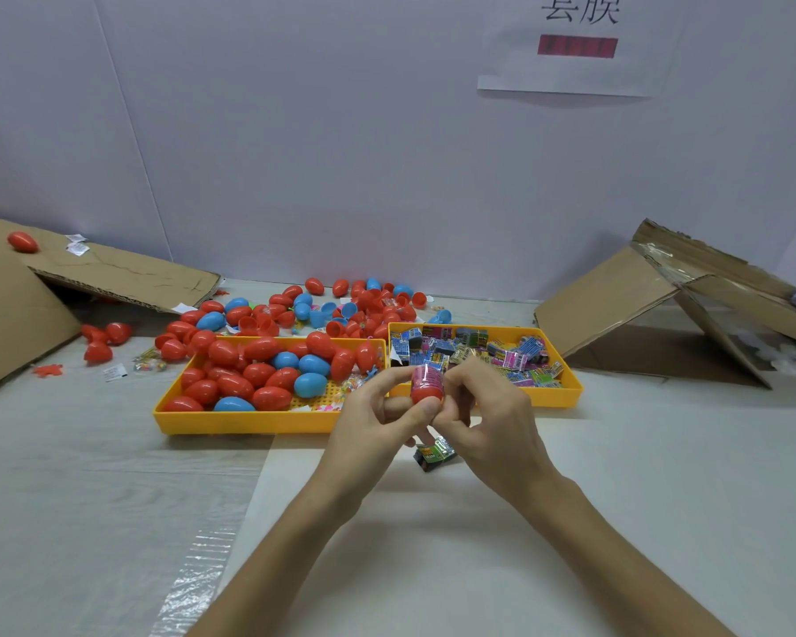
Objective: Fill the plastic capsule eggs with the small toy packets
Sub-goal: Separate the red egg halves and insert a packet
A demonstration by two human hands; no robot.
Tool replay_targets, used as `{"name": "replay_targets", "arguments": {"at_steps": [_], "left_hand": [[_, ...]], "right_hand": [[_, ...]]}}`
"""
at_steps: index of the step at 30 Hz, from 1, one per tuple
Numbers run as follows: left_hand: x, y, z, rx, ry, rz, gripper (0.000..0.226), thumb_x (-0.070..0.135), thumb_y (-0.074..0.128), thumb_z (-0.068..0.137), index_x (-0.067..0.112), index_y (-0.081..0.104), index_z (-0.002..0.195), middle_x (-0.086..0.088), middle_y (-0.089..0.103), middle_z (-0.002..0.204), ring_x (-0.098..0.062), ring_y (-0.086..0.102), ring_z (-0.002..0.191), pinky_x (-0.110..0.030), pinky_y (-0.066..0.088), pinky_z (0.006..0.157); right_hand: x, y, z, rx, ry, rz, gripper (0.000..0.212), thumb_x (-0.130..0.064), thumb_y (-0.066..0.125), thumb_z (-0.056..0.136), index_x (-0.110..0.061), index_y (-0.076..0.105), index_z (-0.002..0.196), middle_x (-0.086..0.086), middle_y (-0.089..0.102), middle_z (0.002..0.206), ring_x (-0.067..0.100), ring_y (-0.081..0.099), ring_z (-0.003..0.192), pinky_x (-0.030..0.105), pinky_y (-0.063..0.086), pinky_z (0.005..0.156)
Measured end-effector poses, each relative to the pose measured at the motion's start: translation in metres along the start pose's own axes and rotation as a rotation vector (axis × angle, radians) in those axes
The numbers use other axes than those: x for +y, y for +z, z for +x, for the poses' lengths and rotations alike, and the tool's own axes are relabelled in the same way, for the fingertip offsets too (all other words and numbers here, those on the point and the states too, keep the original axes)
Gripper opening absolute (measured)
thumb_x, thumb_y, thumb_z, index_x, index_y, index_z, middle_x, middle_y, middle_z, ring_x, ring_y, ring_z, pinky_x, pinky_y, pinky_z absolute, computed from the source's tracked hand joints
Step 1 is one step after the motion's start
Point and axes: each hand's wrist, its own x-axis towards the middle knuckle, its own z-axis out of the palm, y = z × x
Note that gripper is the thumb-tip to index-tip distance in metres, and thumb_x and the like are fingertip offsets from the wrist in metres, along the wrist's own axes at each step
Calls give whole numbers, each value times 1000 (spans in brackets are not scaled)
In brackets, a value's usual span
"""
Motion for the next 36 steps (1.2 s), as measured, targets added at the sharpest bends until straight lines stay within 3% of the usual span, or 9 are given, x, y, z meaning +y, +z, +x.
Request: {"name": "replay_targets", "arguments": {"at_steps": [7,11,15,18,22,30,33,36], "left_hand": [[-2,-1,1,42,-1,-7,31,28,70,91,26,61,120,-5,77,78,-12,69,67,-20,54,63],[2,-6,4,144,-37,-105,40,40,70,83,27,61,120,-4,77,79,-13,71,71,-21,58,67],[3,-6,3,108,-37,-113,52,41,69,82,26,56,130,-5,77,83,-13,71,72,-21,57,66],[2,-4,1,43,-9,-87,45,40,68,85,31,58,127,-4,77,86,-13,71,72,-20,55,66],[3,-5,1,38,11,-63,38,43,69,83,39,59,119,-3,78,86,-11,71,72,-20,56,67],[3,-5,1,38,39,-27,36,38,72,84,38,61,118,-3,78,84,-11,71,70,-20,56,67],[3,-5,1,31,37,6,37,32,71,89,38,59,124,-1,78,87,-12,71,72,-20,55,66],[2,-6,0,-15,35,53,45,23,67,97,42,53,136,1,78,91,-12,71,75,-21,55,68]], "right_hand": [[-4,0,-3,-33,1,46,6,-12,54,83,-11,50,79,-3,46,72,15,41,62,29,39,54],[-10,5,-3,-28,-77,72,10,-7,61,86,-13,53,83,-6,49,76,11,46,63,24,43,57],[0,-3,0,95,-33,64,11,-18,71,93,-10,67,99,-3,63,88,2,57,72,17,50,66],[7,-6,0,103,-42,19,20,-21,71,92,-6,71,105,0,68,93,4,60,77,16,53,70],[10,-6,2,77,-90,-32,13,-14,72,91,-6,74,100,4,70,94,9,63,83,13,52,75],[10,-8,2,77,-96,2,11,-14,70,91,-5,75,97,3,69,91,11,63,74,21,55,66],[7,-9,2,78,-38,51,18,-21,70,92,-9,73,106,-1,69,95,5,62,71,19,54,67],[5,-9,5,42,184,272,30,-25,66,93,-18,69,122,-10,69,104,12,70,79,28,58,72]]}}
